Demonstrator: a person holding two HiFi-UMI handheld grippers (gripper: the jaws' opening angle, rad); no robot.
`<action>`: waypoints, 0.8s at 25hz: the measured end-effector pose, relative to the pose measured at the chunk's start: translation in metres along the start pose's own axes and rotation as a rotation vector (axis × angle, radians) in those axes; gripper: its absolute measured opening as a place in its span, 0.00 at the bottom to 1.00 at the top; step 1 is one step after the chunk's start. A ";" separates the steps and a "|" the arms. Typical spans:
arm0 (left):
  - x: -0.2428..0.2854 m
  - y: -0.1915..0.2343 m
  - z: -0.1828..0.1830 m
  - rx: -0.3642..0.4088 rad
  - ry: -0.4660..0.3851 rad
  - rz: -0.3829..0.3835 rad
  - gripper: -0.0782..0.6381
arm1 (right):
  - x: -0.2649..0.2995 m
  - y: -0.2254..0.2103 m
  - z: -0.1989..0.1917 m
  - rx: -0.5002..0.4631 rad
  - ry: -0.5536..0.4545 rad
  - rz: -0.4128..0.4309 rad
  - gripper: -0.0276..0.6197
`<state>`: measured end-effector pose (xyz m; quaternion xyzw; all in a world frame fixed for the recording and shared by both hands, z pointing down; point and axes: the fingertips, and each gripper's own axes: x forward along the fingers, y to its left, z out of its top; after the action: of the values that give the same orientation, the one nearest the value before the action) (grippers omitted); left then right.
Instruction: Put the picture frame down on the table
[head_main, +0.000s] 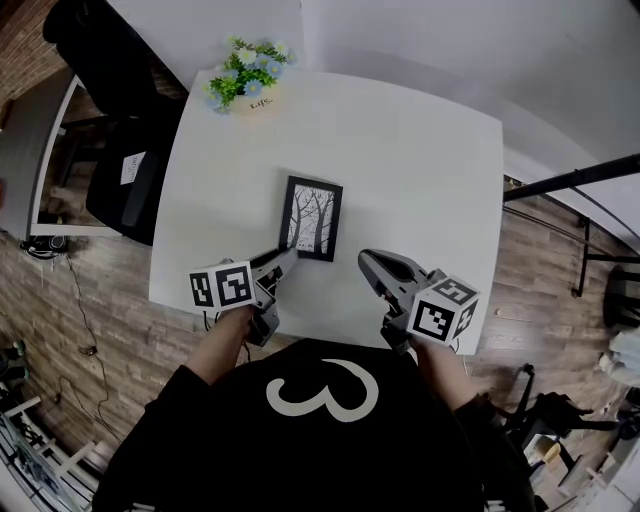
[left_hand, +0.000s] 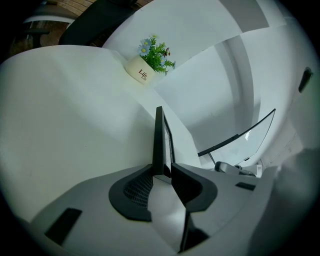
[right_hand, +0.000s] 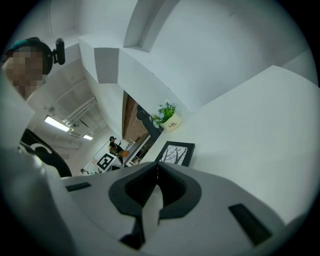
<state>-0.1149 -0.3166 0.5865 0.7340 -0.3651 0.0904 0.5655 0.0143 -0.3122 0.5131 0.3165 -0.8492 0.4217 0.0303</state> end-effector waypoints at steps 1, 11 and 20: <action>0.000 0.001 0.000 0.003 0.000 0.005 0.28 | -0.001 0.000 -0.001 0.000 0.001 -0.005 0.08; 0.000 0.014 -0.008 0.121 0.047 0.115 0.33 | -0.001 0.002 -0.008 -0.003 -0.003 0.000 0.08; -0.001 0.015 -0.015 0.265 0.094 0.214 0.42 | -0.007 0.009 -0.012 -0.003 -0.010 0.006 0.08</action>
<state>-0.1209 -0.3043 0.6026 0.7540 -0.3991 0.2319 0.4673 0.0125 -0.2955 0.5128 0.3159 -0.8509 0.4189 0.0250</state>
